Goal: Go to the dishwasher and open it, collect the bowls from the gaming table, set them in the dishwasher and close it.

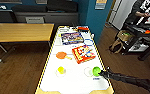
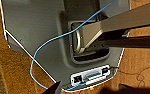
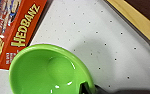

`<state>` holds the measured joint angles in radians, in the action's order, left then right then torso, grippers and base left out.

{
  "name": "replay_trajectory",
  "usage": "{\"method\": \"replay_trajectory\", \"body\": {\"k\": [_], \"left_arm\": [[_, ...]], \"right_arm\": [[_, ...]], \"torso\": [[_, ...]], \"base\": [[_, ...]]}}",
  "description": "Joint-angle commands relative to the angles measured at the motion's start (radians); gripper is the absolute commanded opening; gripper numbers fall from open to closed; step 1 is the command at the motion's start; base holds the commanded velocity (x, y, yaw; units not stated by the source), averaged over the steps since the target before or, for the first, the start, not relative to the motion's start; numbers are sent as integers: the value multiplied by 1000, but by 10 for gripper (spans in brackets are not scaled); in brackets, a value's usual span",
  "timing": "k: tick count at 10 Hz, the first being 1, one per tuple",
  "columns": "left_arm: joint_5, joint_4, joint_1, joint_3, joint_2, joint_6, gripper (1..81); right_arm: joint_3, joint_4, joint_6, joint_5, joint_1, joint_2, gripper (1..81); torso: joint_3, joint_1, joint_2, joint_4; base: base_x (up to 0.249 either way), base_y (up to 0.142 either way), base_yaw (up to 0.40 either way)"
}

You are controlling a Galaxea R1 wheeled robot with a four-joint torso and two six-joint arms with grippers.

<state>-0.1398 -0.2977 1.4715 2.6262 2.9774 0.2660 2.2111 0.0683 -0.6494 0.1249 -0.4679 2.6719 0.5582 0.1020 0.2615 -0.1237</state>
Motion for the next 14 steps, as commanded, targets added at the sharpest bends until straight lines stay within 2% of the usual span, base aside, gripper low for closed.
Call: {"method": "replay_trajectory", "body": {"k": [1, 2, 3, 4, 5, 6, 7, 8, 10, 11, 12, 14], "left_arm": [[57, -1, 2, -9, 11, 1, 811], [57, -1, -1, -9, 14, 1, 811], [54, -3, -4, -11, 16, 1, 811], [54, -5, -7, -9, 19, 1, 811], [54, -5, -9, -11, 20, 1, 811], [52, -6, -9, -9, 20, 1, 811], [51, -8, -9, -9, 20, -1, 811], [49, -8, -9, -11, 20, -1, 811], [48, -8, -9, -11, 23, -5, 811], [46, -8, -12, -11, 23, -7, 811], [46, -8, -18, -12, 20, -7, 811], [48, -9, -29, -35, 8, -5, 811]], "right_arm": [[-421, 8, -19, 269, 229, -384, 10], [-538, 7, -21, 297, 245, -502, 10], [-675, 2, -24, 297, 237, -658, 10], [-778, -27, -27, 292, 204, -775, 10], [-868, -53, -27, 283, 161, -886, 10], [-913, -67, -27, 280, 122, -944, 10], [-985, -110, -27, 268, 25, -1034, 10], [-1007, -163, -27, 189, -129, -1062, 10], [-961, -246, -26, -93, -475, -1030, 10], [-904, -257, -23, -196, -607, -968, 10], [-828, -257, -18, -252, -710, -874, 10], [-650, -261, -7, -280, -820, -693, 10]], "torso": [[0, 0, 0, 0], [0, 0, 0, 0], [0, 0, 0, 0], [0, 0, 0, 0], [0, 0, 0, 0], [0, 0, 0, 0], [0, 0, 0, 0], [0, 0, 0, 0], [0, 0, 0, 0], [0, 0, 0, 0], [0, 0, 0, 0], [0, 0, 0, 0]], "base": [[0, 0, 0], [0, 0, 0], [0, 0, 0], [0, 0, 0], [0, 0, 0], [0, 0, 0], [0, 0, 0], [0, 0, 0], [0, 0, 0], [0, 0, 0], [0, 0, 0], [0, 0, 0]]}}
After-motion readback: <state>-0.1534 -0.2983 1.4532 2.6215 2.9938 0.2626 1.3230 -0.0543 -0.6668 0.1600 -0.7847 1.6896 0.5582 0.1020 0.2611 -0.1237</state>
